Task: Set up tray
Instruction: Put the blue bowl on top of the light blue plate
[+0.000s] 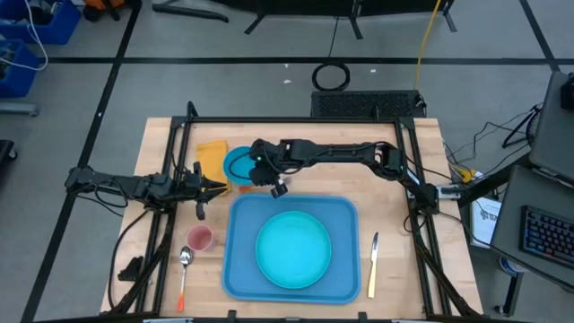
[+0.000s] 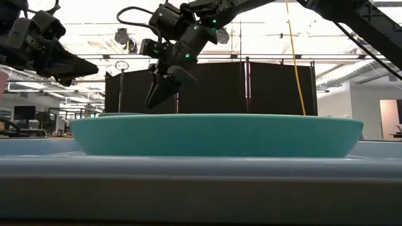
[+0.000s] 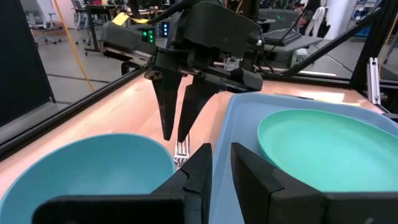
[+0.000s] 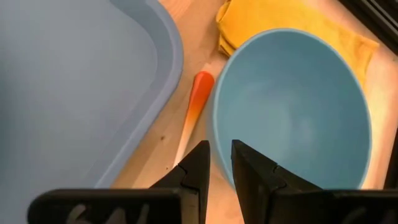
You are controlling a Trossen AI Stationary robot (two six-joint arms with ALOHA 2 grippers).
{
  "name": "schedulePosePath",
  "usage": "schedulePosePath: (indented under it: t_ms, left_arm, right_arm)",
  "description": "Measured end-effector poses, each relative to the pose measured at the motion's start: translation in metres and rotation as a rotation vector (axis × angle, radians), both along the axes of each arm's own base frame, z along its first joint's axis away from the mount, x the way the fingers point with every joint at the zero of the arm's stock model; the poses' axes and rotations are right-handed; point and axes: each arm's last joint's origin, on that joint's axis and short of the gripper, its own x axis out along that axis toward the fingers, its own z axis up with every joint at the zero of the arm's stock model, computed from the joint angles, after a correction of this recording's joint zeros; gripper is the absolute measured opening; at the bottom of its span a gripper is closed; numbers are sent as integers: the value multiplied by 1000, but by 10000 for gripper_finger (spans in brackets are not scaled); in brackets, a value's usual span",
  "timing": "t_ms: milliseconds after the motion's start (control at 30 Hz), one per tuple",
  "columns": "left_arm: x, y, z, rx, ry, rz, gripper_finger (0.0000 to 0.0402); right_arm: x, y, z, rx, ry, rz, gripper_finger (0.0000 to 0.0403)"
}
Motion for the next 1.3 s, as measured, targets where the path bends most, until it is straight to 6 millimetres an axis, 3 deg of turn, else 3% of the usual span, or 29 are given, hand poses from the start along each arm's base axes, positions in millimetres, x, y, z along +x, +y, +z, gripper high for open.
schedulePosePath:
  t_ms: [800, 1167, 1300]
  left_arm:
    - [0, 0, 0, 0, 0, 0, 63]
    - [0, 0, 0, 0, 0, 0, 63]
    - [0, 0, 0, 0, 0, 0, 63]
  right_arm:
    - [1, -6, -9, 26, 10, -9, 59]
    - [8, -9, -40, 26, 62, -6, 59]
    - [10, -9, -39, 18, 31, -6, 56]
